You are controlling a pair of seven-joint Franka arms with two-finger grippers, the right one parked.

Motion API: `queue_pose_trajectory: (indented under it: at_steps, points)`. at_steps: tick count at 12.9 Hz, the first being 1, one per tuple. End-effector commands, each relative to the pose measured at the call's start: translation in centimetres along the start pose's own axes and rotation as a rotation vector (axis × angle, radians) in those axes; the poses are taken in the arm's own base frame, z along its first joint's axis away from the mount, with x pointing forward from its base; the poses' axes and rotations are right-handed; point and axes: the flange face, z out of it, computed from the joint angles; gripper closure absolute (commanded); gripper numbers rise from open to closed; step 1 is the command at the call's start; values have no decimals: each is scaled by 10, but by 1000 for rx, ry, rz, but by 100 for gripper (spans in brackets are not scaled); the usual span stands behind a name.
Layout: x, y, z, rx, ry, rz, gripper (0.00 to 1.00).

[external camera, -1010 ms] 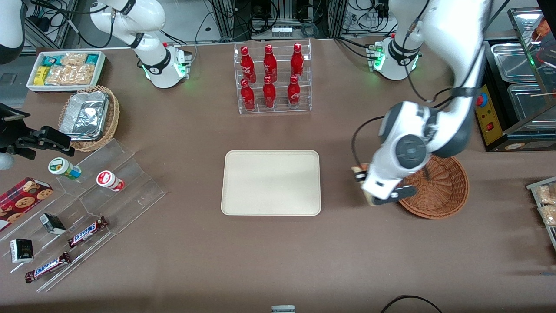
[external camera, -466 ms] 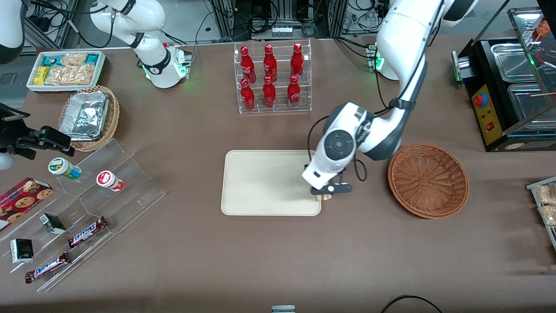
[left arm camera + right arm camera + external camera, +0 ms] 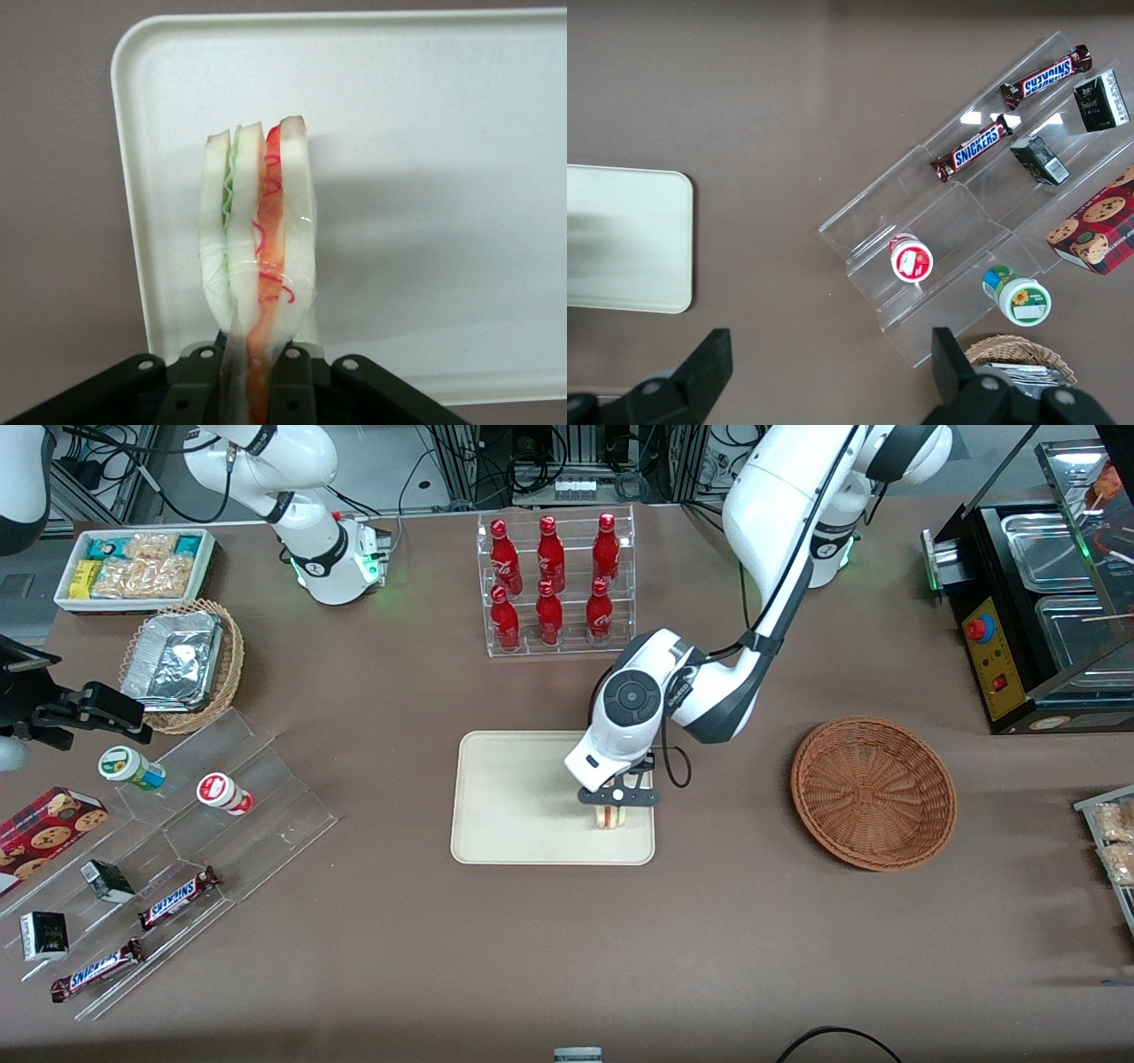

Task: Place sandwich from basket to tray
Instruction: 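Lower the sandwich onto the tray and open the left gripper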

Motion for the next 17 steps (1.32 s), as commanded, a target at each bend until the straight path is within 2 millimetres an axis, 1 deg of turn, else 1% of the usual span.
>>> queue_pose_trajectory:
  at_steps: [1,4,7,10,11,12,14,15,16,17]
  points:
    - [2,6,8,11,2,96,74]
    - [4,3,10,9,-4,116,73]
    - [4,2,21,14,-17,102,67]
    - [4,0,26,16,-25,89,66]
    - [4,0,26,16,-25,75,62]
    - [5,0,26,16,-23,63,52]
    - [6,0,22,11,-17,29,26]
    - [8,-1,16,6,-9,9,1]
    - [12,-3,7,-1,4,-17,0]
    - [17,-9,-6,-4,21,-39,0]
